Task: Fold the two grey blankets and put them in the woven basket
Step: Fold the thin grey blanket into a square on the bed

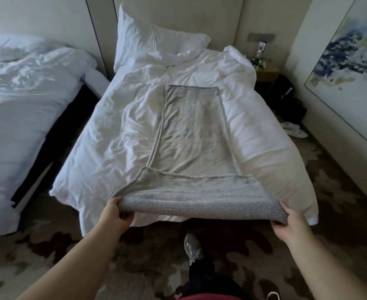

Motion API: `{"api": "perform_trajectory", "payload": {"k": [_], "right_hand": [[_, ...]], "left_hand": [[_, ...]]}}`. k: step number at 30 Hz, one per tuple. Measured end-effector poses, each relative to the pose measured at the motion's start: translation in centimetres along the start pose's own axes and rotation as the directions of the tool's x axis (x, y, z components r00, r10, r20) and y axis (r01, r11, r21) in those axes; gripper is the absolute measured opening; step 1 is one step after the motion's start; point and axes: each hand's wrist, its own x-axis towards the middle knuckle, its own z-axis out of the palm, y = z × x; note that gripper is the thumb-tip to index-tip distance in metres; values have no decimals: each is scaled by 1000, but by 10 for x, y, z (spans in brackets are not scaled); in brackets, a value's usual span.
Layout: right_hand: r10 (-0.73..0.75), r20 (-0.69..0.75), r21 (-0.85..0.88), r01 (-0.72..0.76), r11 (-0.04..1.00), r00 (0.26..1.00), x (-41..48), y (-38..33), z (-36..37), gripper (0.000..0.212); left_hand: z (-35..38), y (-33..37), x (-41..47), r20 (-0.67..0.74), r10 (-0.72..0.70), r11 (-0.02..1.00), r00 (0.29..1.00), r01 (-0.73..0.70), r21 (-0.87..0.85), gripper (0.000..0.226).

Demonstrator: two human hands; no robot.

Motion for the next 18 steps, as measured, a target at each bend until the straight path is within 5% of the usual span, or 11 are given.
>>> {"api": "perform_trajectory", "payload": {"k": [5, 11, 13, 18], "right_hand": [[1, -2, 53, -1, 999, 1000, -12, 13, -14, 25], [23, -24, 11, -23, 1000, 999, -5, 18, -13, 29], [67, -32, -2, -67, 998, 997, 1, 17, -7, 16], [89, -65, 10, -88, 996, 994, 34, 0, 34, 21]], "left_hand": [[-19, -14, -8, -3, 21, 1000, 1000, -21, -5, 36], [-9, -12, 2, -81, -10, 997, 997, 17, 80, 47], [1, -6, 4, -89, -31, 995, 995, 39, 91, 47], [48, 16, 18, -48, -25, 998, 999, 28, 64, 27]]}}
